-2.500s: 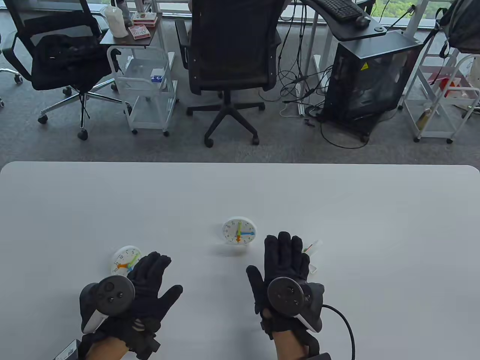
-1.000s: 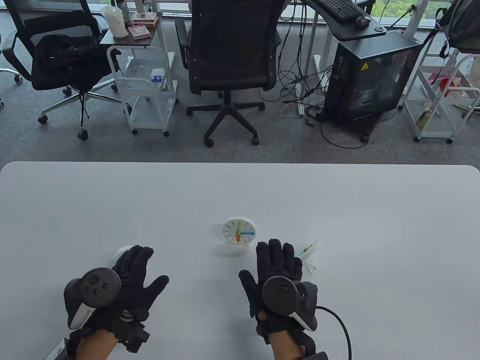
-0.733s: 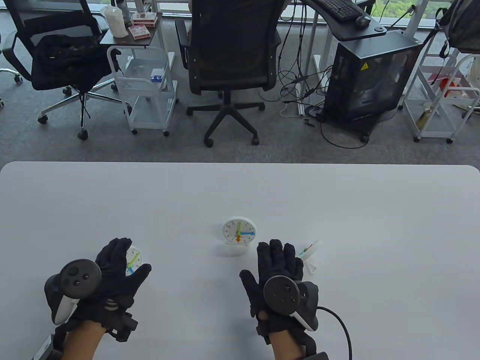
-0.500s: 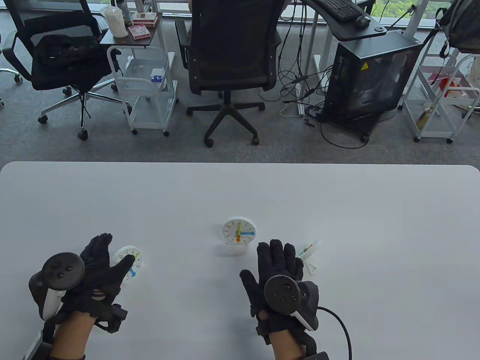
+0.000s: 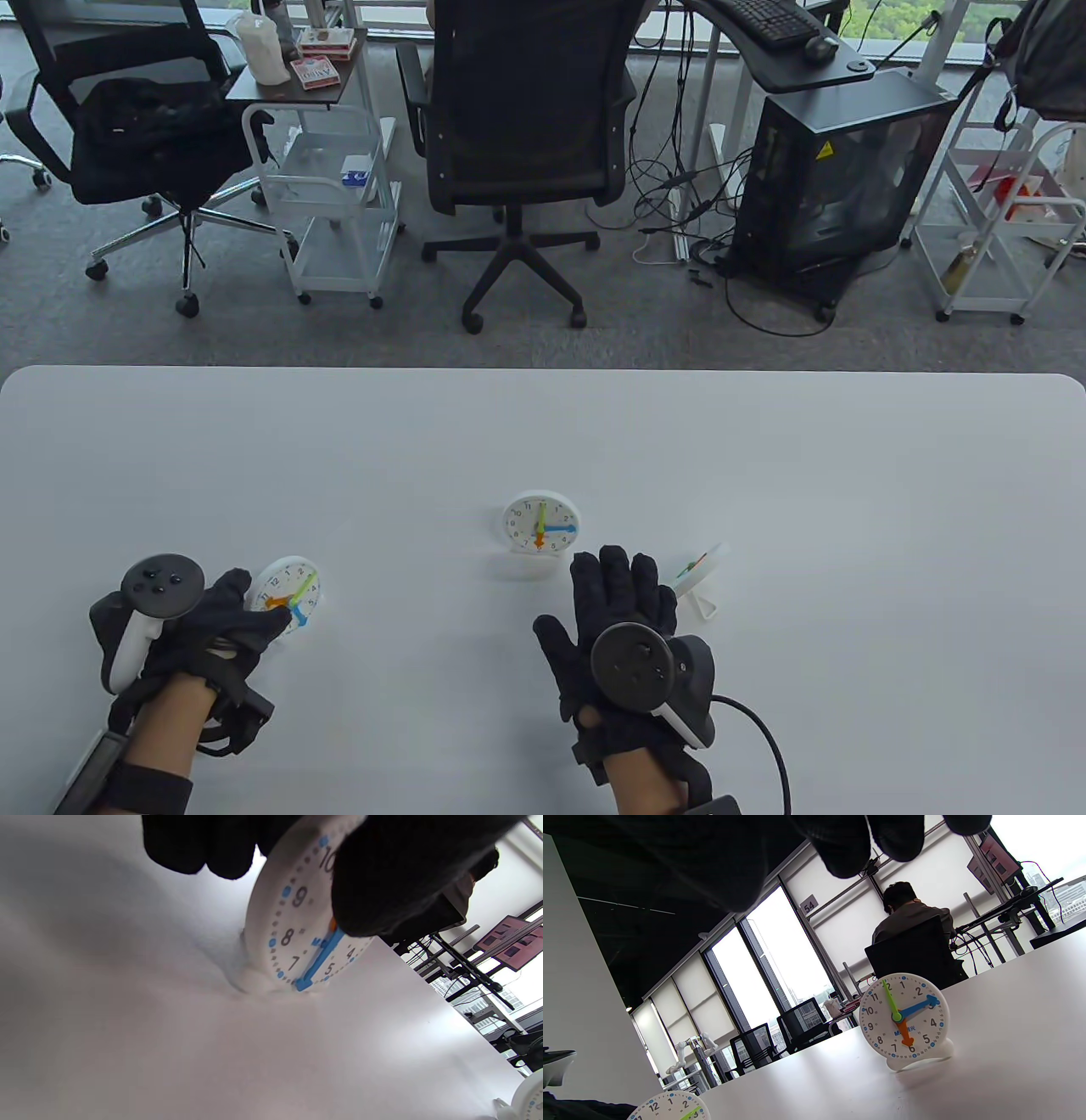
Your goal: Turn clock hands to synchronize teaching clocks
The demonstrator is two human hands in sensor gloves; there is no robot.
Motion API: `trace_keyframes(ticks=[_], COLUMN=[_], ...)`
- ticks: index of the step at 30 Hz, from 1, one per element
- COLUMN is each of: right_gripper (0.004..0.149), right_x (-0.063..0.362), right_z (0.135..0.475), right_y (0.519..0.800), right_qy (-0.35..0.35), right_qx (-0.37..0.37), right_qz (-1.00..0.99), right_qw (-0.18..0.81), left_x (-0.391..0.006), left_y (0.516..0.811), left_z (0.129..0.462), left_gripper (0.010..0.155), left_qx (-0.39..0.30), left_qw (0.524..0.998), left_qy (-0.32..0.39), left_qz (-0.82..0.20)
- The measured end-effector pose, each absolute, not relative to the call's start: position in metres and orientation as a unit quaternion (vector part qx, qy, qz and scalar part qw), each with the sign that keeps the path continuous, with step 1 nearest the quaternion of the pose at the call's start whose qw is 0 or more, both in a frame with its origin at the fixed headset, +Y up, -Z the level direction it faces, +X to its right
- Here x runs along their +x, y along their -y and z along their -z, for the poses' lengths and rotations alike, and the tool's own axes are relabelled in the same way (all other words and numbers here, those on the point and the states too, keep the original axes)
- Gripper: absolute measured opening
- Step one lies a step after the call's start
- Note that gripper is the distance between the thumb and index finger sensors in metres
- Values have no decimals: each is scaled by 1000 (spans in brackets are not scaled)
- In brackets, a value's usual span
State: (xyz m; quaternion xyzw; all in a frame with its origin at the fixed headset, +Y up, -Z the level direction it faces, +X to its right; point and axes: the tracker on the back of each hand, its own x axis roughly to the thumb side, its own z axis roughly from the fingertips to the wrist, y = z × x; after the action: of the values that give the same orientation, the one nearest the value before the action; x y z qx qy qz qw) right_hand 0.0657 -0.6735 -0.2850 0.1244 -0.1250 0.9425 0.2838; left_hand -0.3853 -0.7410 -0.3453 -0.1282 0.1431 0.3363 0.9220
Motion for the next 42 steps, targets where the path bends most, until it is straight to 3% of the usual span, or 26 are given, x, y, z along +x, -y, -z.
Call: trace_keyframes(ticks=[5,11,16,30,42], right_gripper=[79,79,78,78,78], right_x=[64,64,64,58,33], right_z=[285,285,285,283,277], right_y=[674,675,675,675,687], right_qy=[119,113,112,109,48], right_qx=[127,128,128,142,173], right_qz=[-943,-942,-941,-929,-856], right_qw=[284,288,292,325,485], left_x=[-388,-390,-389,-349,-296], left_y=[750,751,748,719,701], left_z=[350,352,352,340,318], left_gripper=[73,56,53,53,56], left_qx=[-155,-132,-117,-75,-98], left_qw=[911,898,890,811,759], left_qy=[-151,-150,-134,21,161], left_qz=[-352,-391,-420,-579,-623])
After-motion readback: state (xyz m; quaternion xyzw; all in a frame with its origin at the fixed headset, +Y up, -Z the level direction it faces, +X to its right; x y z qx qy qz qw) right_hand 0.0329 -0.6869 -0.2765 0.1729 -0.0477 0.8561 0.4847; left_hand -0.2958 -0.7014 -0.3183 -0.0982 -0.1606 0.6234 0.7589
